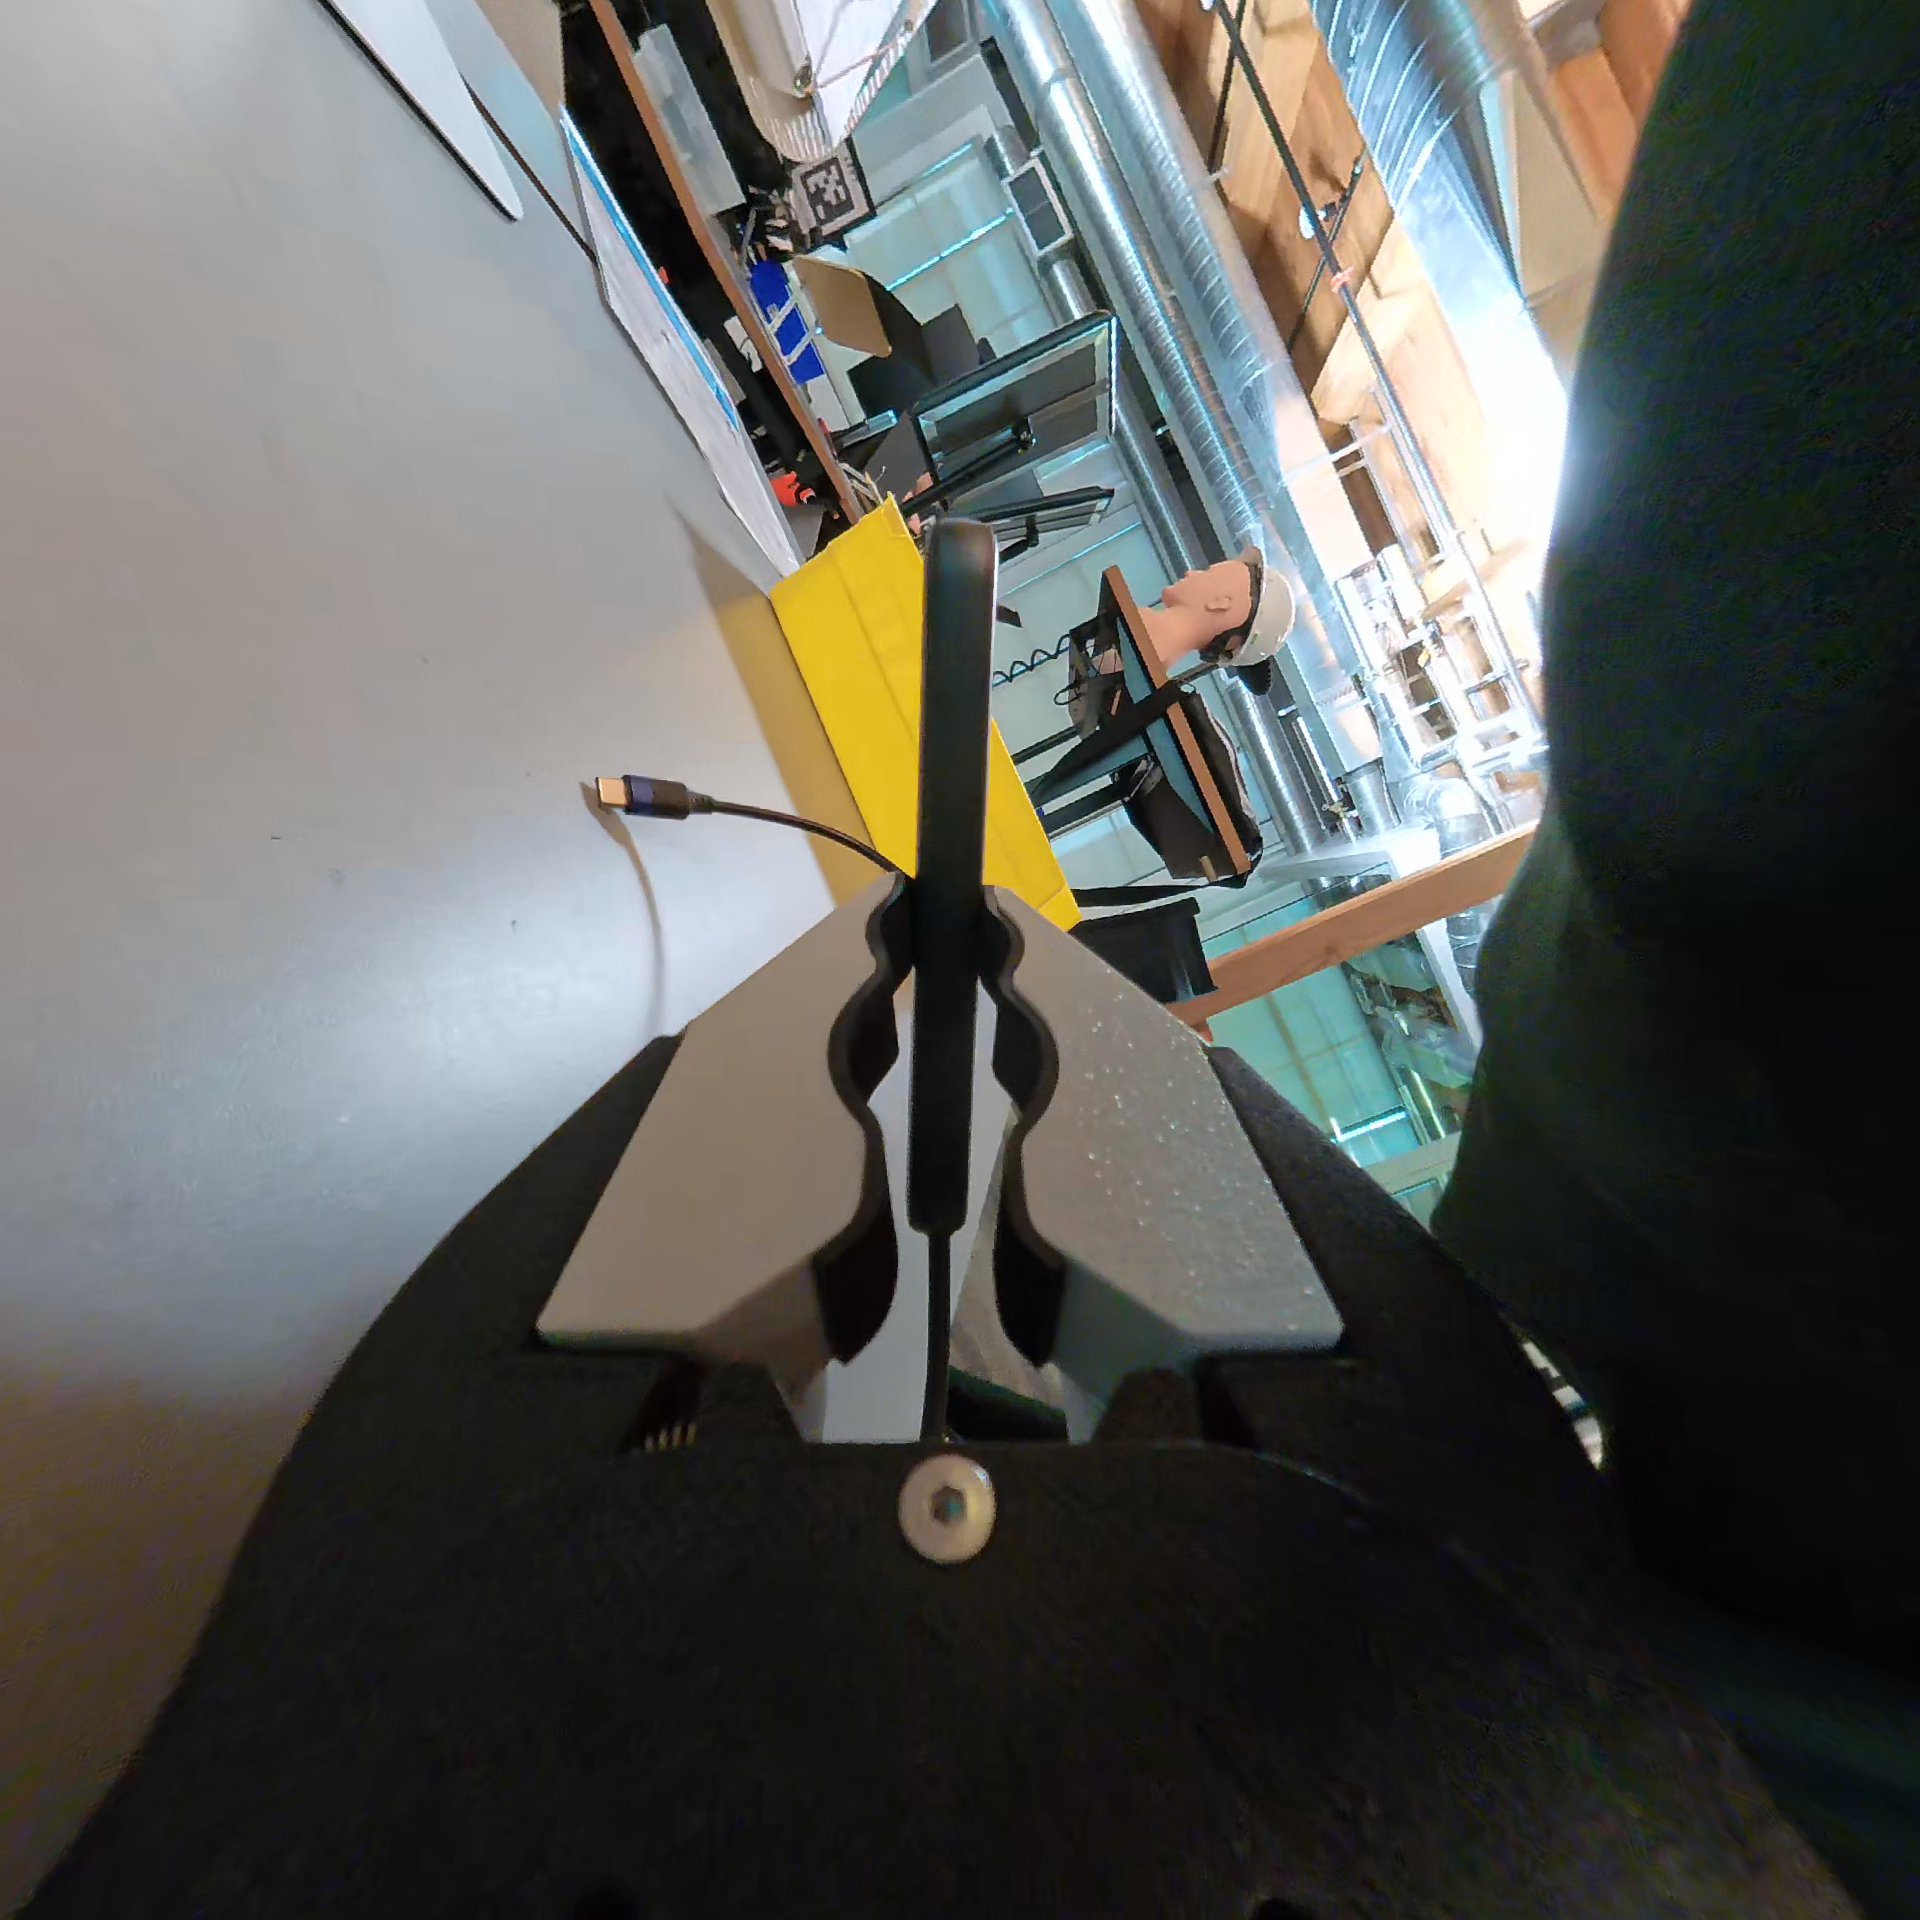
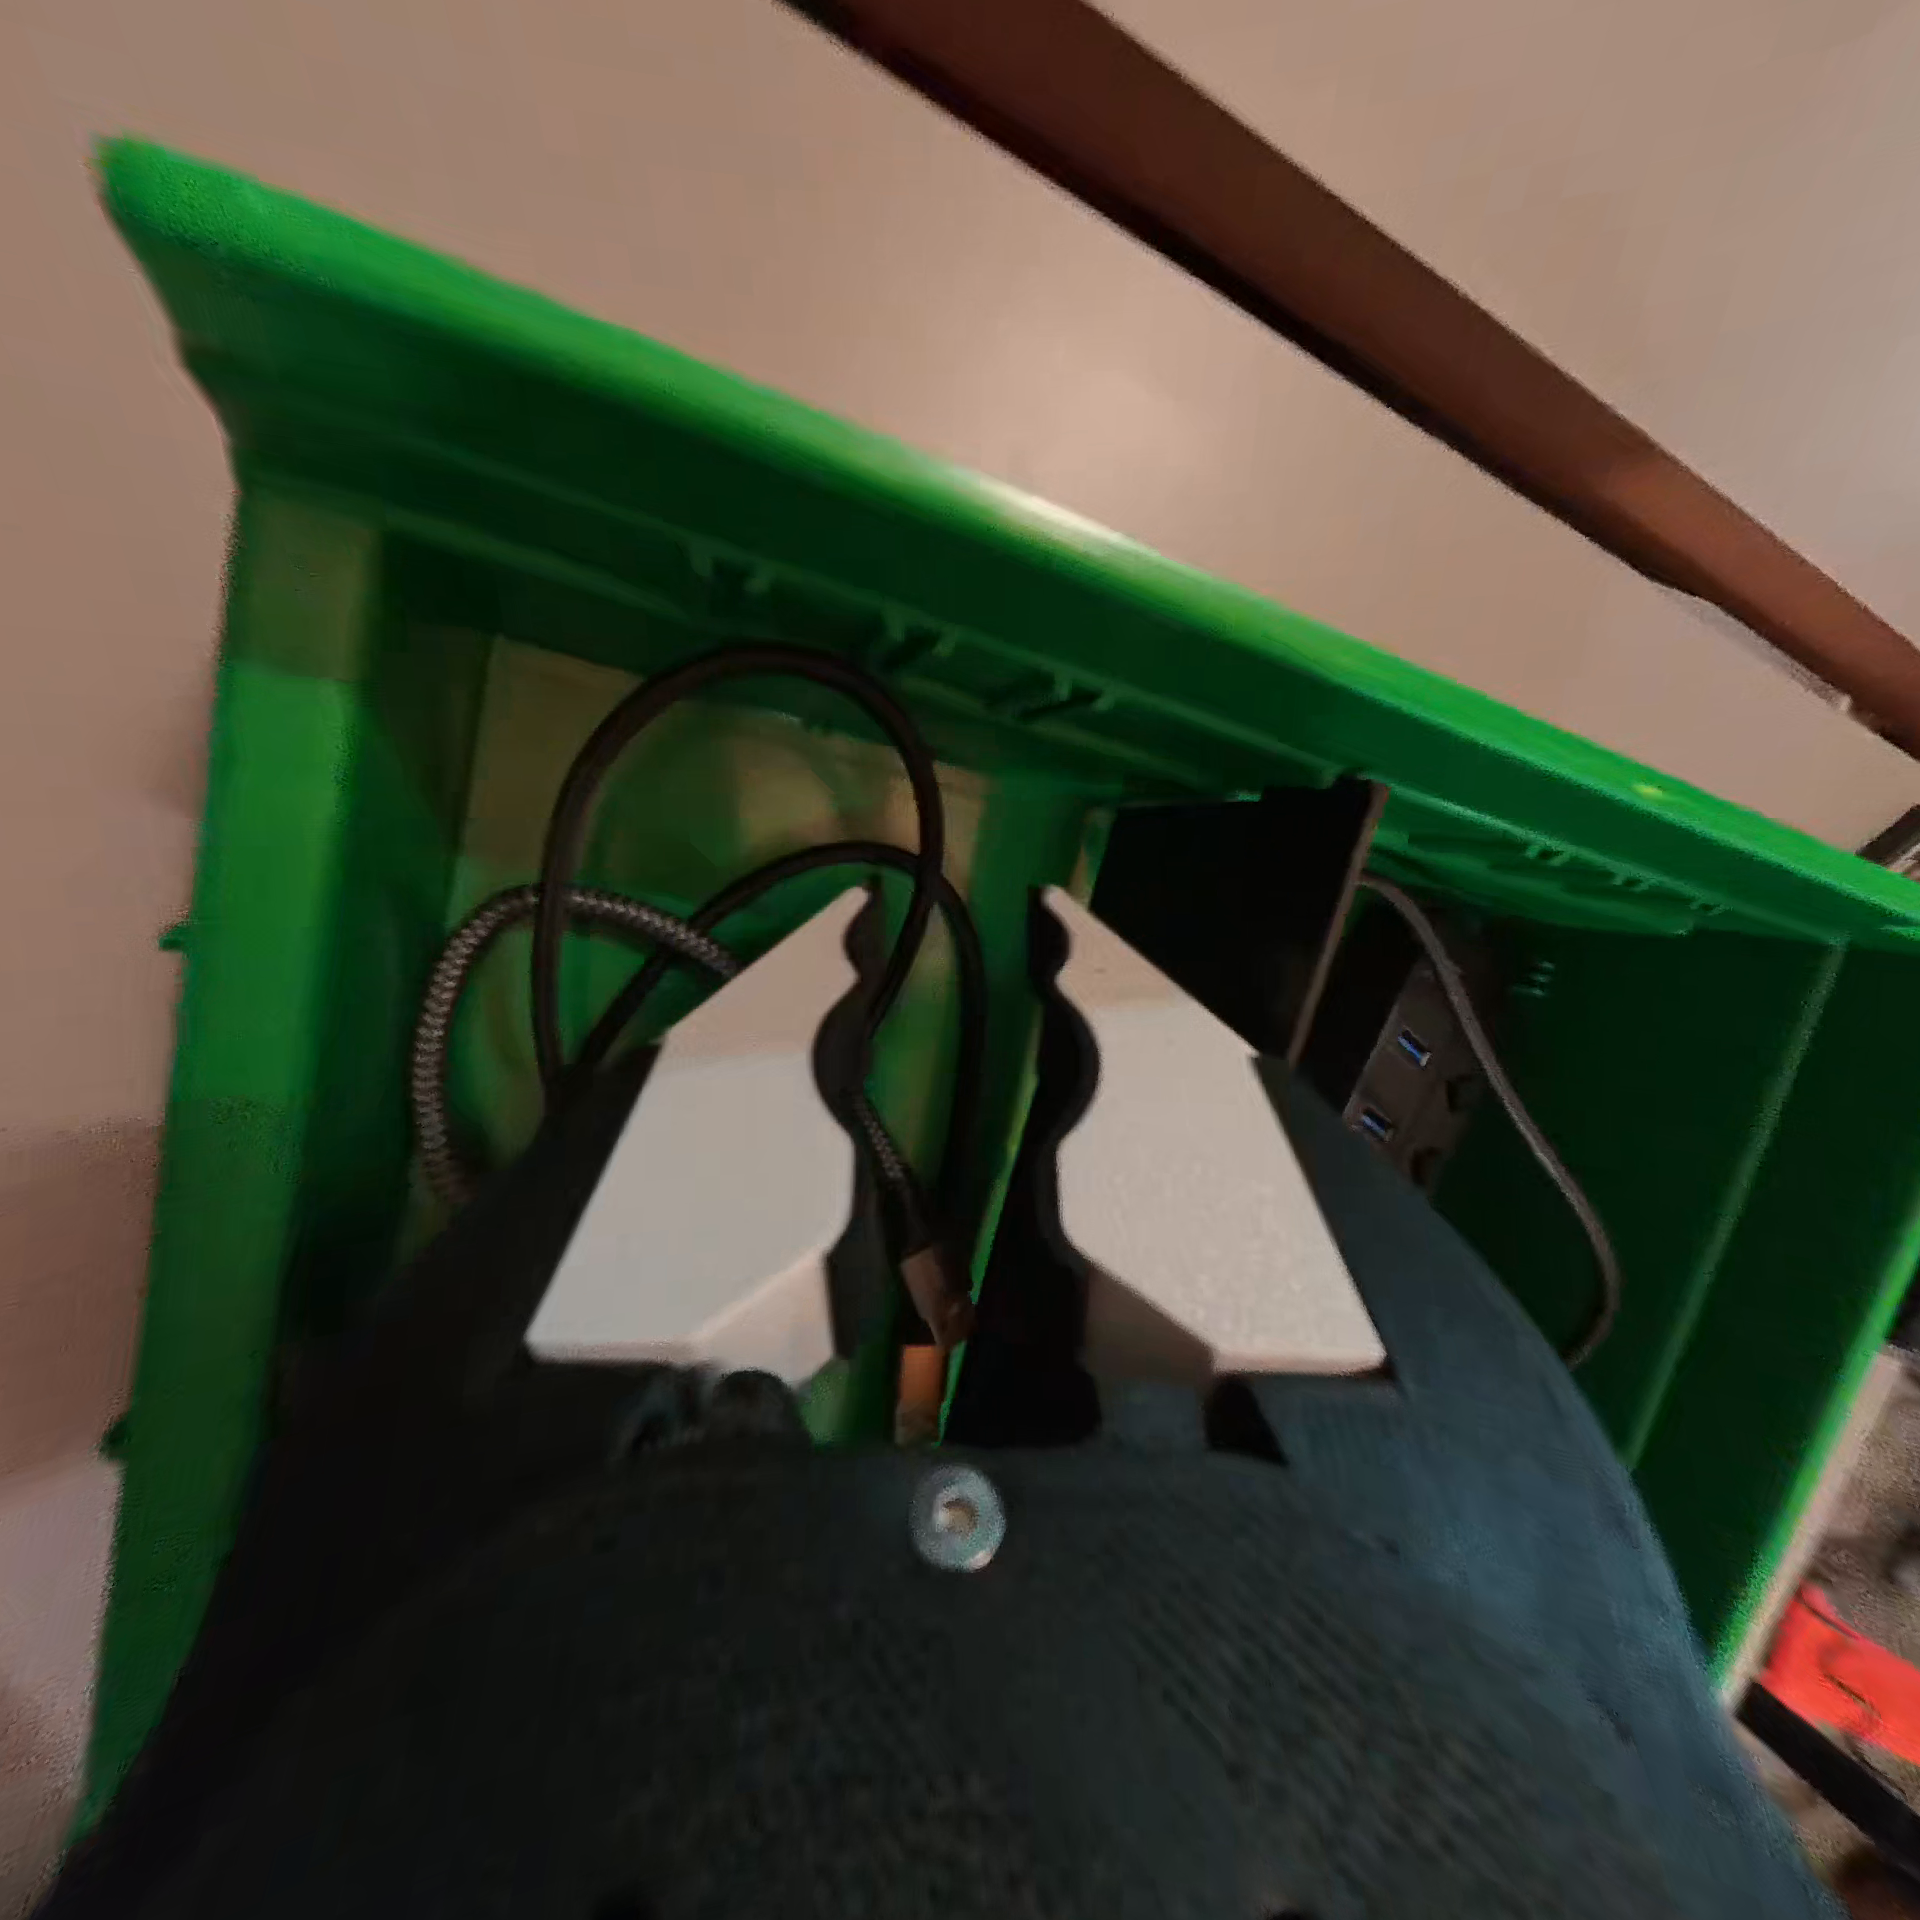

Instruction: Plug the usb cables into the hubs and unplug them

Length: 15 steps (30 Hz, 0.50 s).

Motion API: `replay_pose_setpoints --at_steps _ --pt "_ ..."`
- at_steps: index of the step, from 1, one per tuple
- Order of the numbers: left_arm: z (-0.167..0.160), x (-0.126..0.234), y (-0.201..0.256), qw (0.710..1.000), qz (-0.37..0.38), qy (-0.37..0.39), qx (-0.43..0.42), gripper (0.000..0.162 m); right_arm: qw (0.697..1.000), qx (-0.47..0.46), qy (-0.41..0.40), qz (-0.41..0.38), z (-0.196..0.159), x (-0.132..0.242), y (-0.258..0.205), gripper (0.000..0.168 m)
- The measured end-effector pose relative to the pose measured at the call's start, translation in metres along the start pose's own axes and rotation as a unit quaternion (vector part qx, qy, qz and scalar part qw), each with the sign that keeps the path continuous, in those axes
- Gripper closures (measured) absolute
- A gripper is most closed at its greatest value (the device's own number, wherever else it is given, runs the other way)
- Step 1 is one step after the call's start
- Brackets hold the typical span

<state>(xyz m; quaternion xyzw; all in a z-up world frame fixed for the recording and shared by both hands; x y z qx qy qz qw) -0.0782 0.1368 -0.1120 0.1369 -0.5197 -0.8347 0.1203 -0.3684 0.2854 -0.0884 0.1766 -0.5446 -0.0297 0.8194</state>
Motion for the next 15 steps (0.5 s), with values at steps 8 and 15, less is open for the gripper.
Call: replay_pose_setpoints --at_steps 8,15 --pt "0.004 0.004 -0.004 1.0 0.003 0.011 0.021 0.153 0.97 -0.089 0.223 -0.035 -0.015 0.113 0.013 0.165" --pt "0.007 0.01 -0.008 0.998 0.011 0.037 0.04 0.153 0.846 -0.255 0.442 -0.154 -0.161 0.27 0.008 0.166"
Point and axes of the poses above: each gripper's, where its closed fingertips meet, x back along the fingers, z out of its top, y = z × x across the jaws, the point moved 8 cm from there along x, back along the fingers, and after that the axes turned 1 degree about y, right-handed, at the moved point
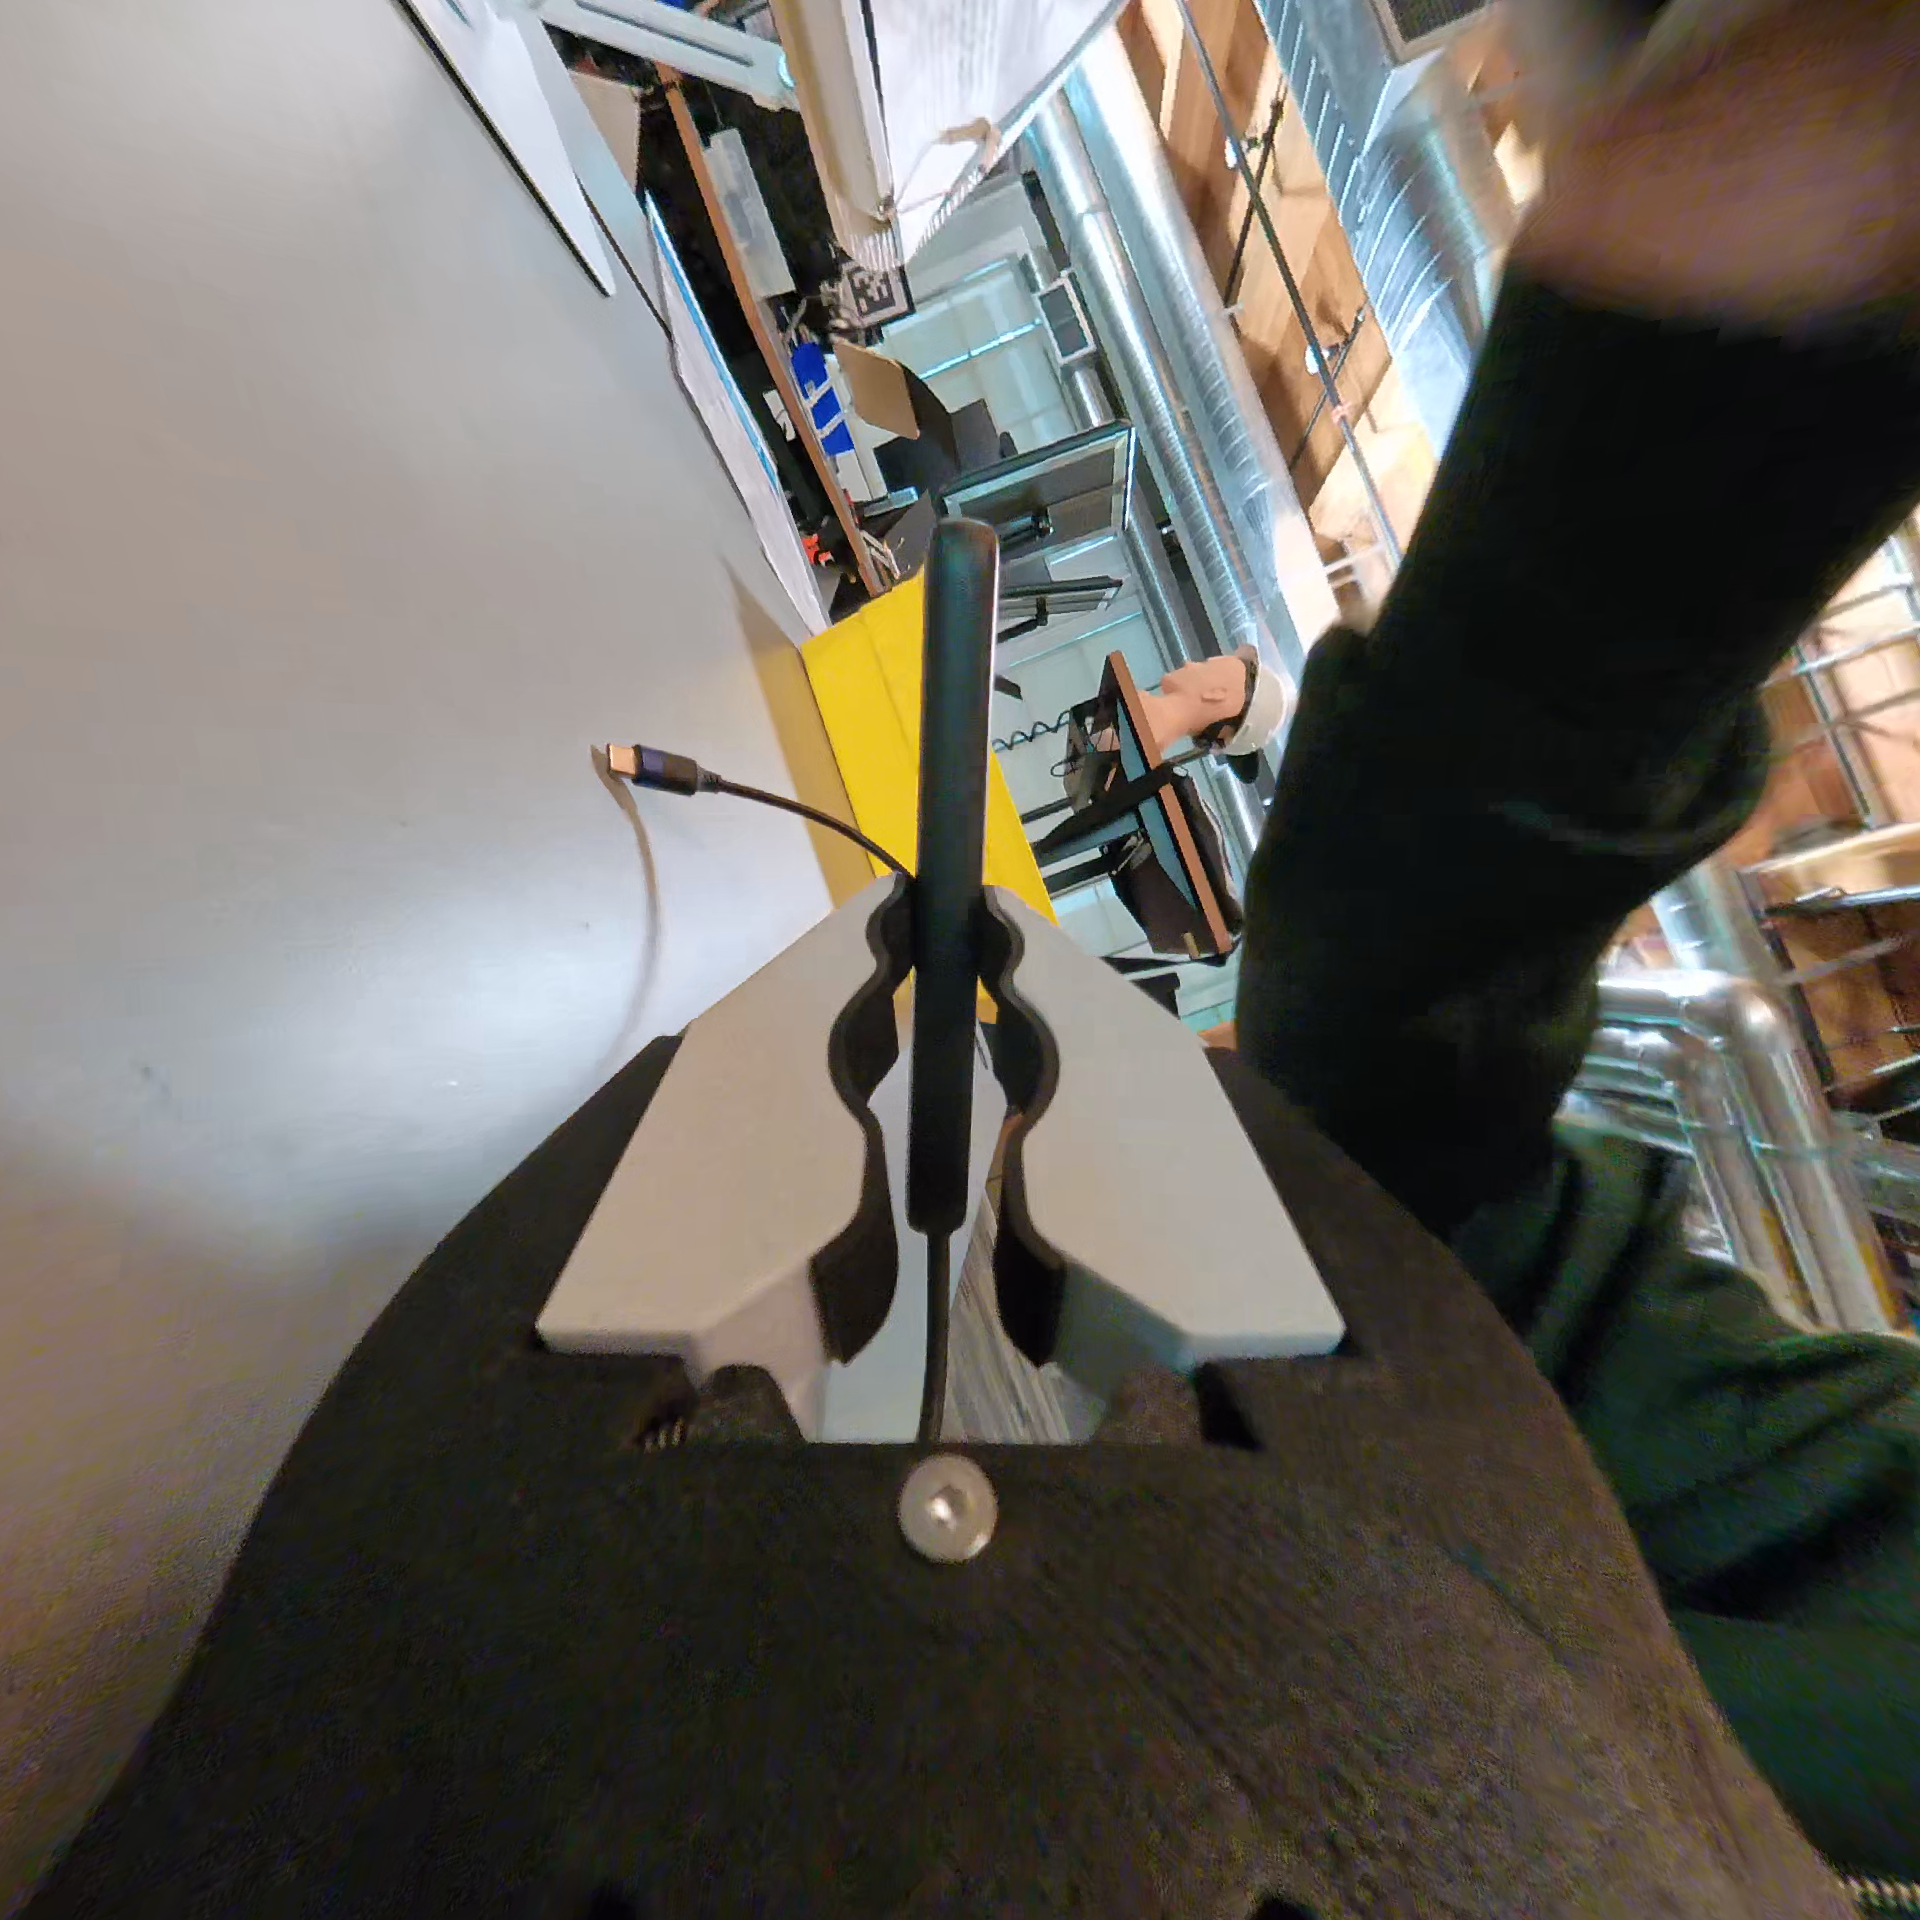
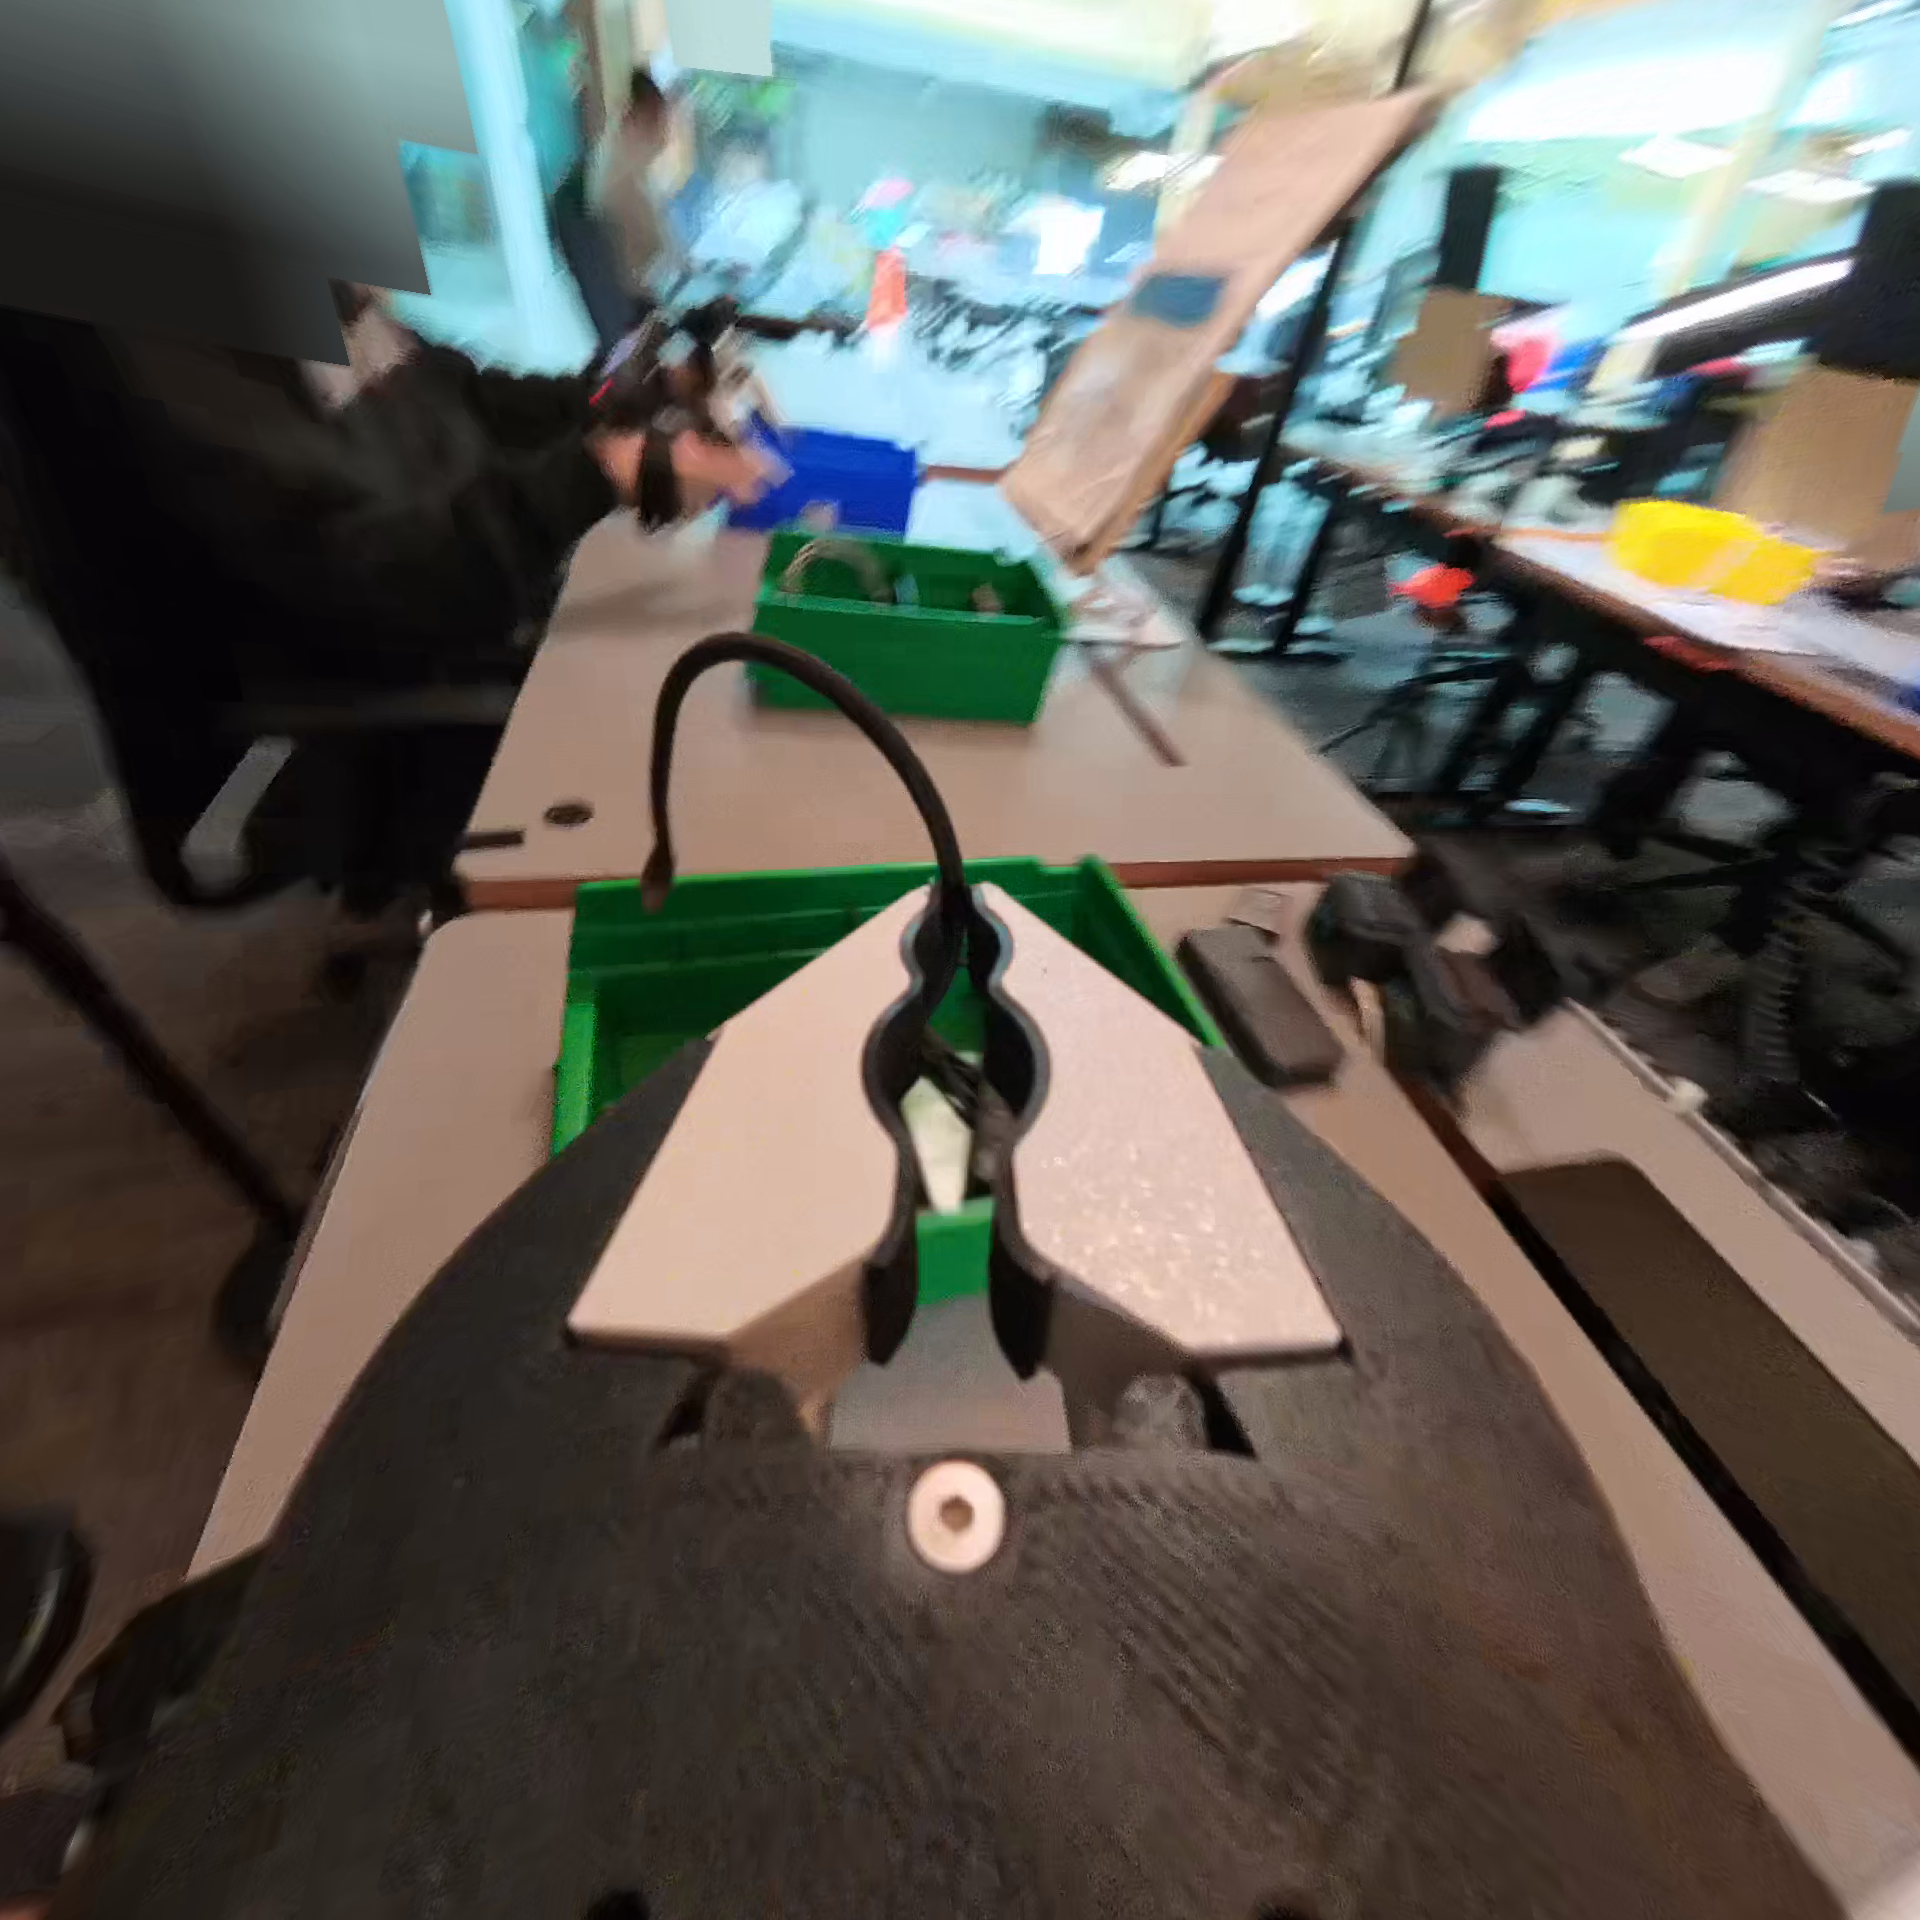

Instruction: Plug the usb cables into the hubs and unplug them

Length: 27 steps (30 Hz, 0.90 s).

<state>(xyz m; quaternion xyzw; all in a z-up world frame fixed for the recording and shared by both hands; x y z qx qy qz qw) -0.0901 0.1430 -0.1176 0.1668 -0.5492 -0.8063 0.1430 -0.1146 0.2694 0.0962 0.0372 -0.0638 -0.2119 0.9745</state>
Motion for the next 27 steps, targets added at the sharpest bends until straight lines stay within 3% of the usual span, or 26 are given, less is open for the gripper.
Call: replay_pose_setpoints --at_steps 4,7,9,11,13,22,27 --pt "0.002 0.003 -0.003 1.0 0.007 0.021 0.006 0.154 0.99 -0.03 0.037 -0.136 -0.037 0.142 0.035 0.166" --pt "0.004 0.005 -0.003 0.999 0.018 0.034 -0.008 0.153 0.957 0.054 0.016 -0.284 -0.084 0.237 0.037 0.167" --pt "0.004 0.005 -0.003 0.999 0.018 0.037 -0.012 0.153 0.922 0.132 -0.033 -0.363 -0.121 0.279 0.027 0.166" --pt "0.004 0.004 -0.002 0.999 0.019 0.036 -0.02 0.153 0.888 0.187 -0.091 -0.411 -0.157 0.303 0.012 0.166" --pt "0.002 0.003 -0.002 0.999 0.024 0.029 -0.028 0.153 0.872 0.214 -0.131 -0.421 -0.186 0.314 -0.007 0.166" --pt "0.001 -0.003 -0.003 0.998 0.037 0.023 -0.046 0.153 0.879 0.142 -0.206 -0.406 -0.222 0.363 -0.081 0.162" --pt "0.001 -0.003 -0.002 0.999 0.028 0.019 -0.041 0.154 0.891 0.03 -0.246 -0.381 -0.238 0.398 -0.112 0.157"
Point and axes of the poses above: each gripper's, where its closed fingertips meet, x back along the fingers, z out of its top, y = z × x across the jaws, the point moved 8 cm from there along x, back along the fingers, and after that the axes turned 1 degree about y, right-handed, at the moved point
